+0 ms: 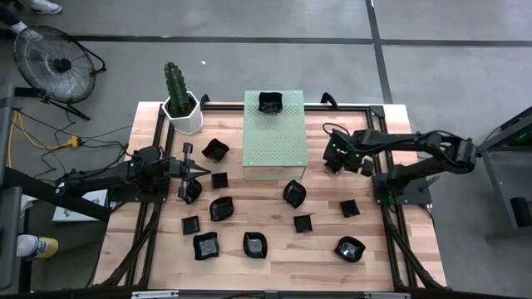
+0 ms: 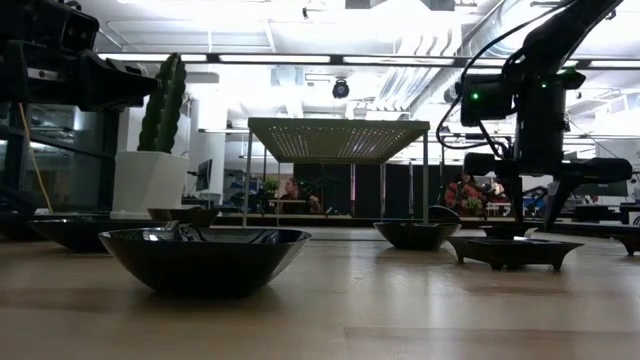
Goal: Pick & Place Mini shaped plates
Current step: Put the black square plate on the shelf
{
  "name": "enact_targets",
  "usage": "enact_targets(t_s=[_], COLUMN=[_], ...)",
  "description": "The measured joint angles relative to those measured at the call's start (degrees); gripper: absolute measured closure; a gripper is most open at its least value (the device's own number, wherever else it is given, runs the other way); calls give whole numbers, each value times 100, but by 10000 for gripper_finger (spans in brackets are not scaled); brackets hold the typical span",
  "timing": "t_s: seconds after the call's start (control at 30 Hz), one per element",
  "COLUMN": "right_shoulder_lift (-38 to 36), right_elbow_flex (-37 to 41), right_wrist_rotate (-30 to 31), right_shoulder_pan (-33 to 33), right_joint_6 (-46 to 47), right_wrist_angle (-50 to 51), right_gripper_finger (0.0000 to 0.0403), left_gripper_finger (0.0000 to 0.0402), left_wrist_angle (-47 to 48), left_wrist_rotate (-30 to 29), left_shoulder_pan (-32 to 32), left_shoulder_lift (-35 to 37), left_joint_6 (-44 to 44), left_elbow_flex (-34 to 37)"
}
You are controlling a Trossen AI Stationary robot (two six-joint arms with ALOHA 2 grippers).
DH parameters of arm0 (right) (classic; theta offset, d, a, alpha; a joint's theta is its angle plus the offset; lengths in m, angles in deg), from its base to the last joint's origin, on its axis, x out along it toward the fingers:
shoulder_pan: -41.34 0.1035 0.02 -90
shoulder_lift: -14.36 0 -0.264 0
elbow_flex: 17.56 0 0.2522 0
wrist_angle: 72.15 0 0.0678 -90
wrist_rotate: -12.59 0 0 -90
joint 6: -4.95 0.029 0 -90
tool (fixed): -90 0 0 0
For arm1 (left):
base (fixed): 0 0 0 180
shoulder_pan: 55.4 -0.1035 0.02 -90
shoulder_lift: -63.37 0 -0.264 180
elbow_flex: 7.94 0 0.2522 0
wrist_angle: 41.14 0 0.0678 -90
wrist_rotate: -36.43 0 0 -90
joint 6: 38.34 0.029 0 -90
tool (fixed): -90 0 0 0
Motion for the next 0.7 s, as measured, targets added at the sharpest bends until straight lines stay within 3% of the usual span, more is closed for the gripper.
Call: enact_targets(t_s=[0.37, 0.7], right_shoulder_lift=[0, 0], right_elbow_flex=[0, -2], right_wrist_rotate=[-31, 1], right_shoulder_pan=[4, 7], right_joint_6=[837, 898], right_wrist_angle=[-3, -3], right_gripper_finger=[288, 326], left_gripper_finger=[399, 399], left_wrist_angle=[0, 0], left_wrist_rotate=[0, 0], left_shoulder_pan=[0, -2], left_shoulder_lift=[1, 0], left_joint_6=[0, 1], left_elbow_flex=[0, -1])
